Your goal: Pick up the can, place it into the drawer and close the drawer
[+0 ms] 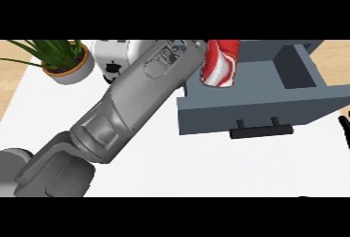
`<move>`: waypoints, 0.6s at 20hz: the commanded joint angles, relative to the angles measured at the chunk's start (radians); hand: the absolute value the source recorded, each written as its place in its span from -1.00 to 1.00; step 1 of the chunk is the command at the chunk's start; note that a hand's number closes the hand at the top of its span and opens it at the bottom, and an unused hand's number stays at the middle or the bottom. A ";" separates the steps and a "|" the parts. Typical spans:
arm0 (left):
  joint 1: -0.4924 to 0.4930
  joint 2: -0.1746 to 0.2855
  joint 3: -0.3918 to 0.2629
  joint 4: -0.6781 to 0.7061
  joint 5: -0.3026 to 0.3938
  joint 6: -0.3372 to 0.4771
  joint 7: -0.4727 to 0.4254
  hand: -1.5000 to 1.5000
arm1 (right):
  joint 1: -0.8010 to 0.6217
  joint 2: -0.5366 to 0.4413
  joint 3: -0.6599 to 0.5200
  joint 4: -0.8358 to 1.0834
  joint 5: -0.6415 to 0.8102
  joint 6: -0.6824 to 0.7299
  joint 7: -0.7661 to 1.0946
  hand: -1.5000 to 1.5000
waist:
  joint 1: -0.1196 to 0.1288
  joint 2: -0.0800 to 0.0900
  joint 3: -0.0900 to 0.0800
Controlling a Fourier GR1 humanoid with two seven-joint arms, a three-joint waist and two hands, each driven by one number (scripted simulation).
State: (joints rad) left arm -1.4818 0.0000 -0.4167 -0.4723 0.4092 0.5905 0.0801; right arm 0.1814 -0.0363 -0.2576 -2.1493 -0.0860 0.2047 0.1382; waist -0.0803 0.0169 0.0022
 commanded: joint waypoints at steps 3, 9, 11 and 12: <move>0.006 0.000 -0.068 0.053 0.046 0.038 -0.042 1.00 | -0.050 -0.005 -0.009 0.013 -0.008 -0.015 0.003 -1.00 | -0.012 0.005 0.000; 0.042 0.000 -0.131 0.076 0.073 0.045 -0.089 1.00 | -0.054 -0.009 0.006 0.005 0.010 -0.018 0.031 -1.00 | -0.022 0.007 0.000; 0.036 0.000 -0.150 0.091 0.074 0.069 -0.098 1.00 | -0.070 0.034 0.052 0.002 0.042 -0.048 0.027 -1.00 | -0.031 0.012 0.000; 0.014 0.000 -0.168 0.088 0.072 0.068 -0.089 1.00 | -0.071 -0.007 0.010 0.052 0.026 -0.016 -0.009 -1.00 | -0.037 0.013 0.001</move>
State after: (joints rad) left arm -1.4628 0.0001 -0.5477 -0.4006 0.4732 0.6482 0.0088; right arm 0.1272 -0.0323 -0.2398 -2.1234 -0.0671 0.1873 0.1414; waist -0.1087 0.0263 0.0029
